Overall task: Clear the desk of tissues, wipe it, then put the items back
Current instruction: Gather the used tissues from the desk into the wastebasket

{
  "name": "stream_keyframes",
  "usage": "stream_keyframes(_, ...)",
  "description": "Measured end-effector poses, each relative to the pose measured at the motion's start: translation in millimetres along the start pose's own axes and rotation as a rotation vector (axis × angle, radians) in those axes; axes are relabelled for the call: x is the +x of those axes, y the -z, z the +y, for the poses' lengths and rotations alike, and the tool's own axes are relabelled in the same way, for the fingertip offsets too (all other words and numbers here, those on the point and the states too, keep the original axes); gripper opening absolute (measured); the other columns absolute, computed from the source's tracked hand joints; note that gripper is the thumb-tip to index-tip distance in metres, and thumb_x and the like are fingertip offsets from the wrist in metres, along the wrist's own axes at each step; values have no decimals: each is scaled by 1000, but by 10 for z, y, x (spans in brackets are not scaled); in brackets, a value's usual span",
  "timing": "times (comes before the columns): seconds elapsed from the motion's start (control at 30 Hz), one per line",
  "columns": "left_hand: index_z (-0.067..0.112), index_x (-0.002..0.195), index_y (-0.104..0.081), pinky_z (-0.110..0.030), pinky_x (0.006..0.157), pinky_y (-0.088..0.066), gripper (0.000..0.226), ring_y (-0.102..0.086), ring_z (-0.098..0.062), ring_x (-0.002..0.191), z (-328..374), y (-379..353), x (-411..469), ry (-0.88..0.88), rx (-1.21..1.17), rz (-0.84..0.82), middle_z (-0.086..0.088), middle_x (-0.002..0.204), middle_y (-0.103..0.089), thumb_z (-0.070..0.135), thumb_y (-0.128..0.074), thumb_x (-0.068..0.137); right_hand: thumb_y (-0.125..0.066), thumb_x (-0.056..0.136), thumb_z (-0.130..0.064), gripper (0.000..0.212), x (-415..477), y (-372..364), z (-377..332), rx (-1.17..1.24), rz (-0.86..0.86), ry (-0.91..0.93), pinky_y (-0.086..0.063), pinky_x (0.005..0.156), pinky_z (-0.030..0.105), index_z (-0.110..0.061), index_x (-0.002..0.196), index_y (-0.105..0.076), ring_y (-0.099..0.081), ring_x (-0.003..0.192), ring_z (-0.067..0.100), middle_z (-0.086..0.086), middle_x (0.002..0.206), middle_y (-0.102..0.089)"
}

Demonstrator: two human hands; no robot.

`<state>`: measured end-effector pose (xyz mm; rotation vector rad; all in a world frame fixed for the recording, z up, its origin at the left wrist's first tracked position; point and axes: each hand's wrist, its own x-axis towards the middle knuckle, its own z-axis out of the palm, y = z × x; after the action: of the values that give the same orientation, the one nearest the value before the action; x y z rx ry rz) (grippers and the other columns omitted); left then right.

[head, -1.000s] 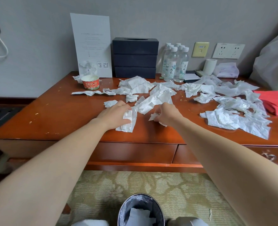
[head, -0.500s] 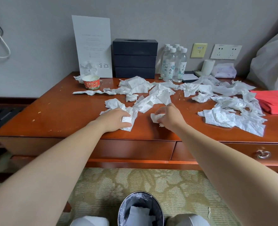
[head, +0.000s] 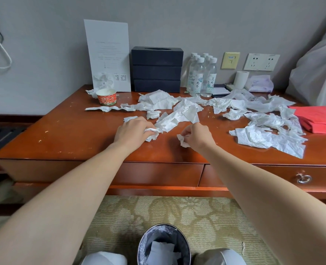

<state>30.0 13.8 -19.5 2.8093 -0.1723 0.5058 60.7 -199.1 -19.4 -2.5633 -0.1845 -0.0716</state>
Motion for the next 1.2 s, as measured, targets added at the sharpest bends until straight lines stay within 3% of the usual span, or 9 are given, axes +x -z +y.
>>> stream_keyframes(0.23,29,114,-73,-37,79,-49,25,-59,-22,105,106,235,-157,-14,-94,61,4,116,-62,39,-60,96,-60,90,-13,13,-224,162,-137,60,-14,21,-40,50,20,-7,95,-71,-57,68,14,7,80,-67)
stream_keyframes(0.37,27,116,-73,-36,78,-48,24,-60,-23,108,16,414,-275,15,-85,136,2,119,-65,33,-61,96,-60,85,-10,10,-273,103,-260,75,-13,25,-42,55,21,-12,81,-69,-58,69,20,7,76,-68)
stream_keyframes(0.63,21,123,-70,-36,86,-46,30,-59,-28,113,-552,611,-101,177,-101,235,-5,124,-64,31,-61,96,-60,92,-13,20,47,-162,-700,80,2,120,-52,75,31,-11,107,-73,-65,94,25,8,103,-68)
stream_keyframes(0.73,23,124,-70,-39,89,-47,29,-58,-30,114,-685,455,9,197,-125,170,-5,126,-64,30,-61,96,-63,92,-16,17,207,-342,-770,76,-30,102,-49,70,28,-12,105,-72,-65,91,22,6,99,-68)
stream_keyframes(0.87,27,139,-56,-44,103,-43,44,-48,-28,131,-879,121,62,260,-69,-118,-3,147,-48,35,-61,96,-62,88,-15,35,342,-565,-730,2,-161,47,-54,80,30,-17,123,-65,-65,98,26,12,112,-68)
stream_keyframes(0.93,26,145,-47,-44,106,-39,51,-41,-27,137,-950,21,85,293,-31,-225,-3,154,-38,39,-58,97,-62,88,-25,26,404,-614,-729,19,-192,23,-56,82,30,-25,114,-67,-67,95,25,10,112,-69)
stream_keyframes(1.0,26,145,-47,-43,105,-40,49,-42,-28,136,-990,6,114,317,-25,-216,-4,153,-39,37,-56,98,-61,90,-29,15,446,-594,-743,-26,-211,41,-56,84,30,-25,103,-67,-67,95,25,8,113,-69)
stream_keyframes(1.07,28,141,-51,-42,101,-44,44,-47,-29,131,-1009,33,128,315,-13,-183,-5,149,-46,34,-58,98,-58,93,-15,25,461,-574,-750,-61,-198,72,-53,83,30,-17,116,-68,-64,100,28,11,115,-65)
stream_keyframes(1.2,31,122,-62,-38,85,-50,29,-57,-29,117,-983,89,89,275,-77,-164,-3,136,-58,26,-65,94,-53,94,-8,25,435,-623,-762,-110,-135,96,-50,70,30,-16,111,-69,-63,95,29,12,109,-65)
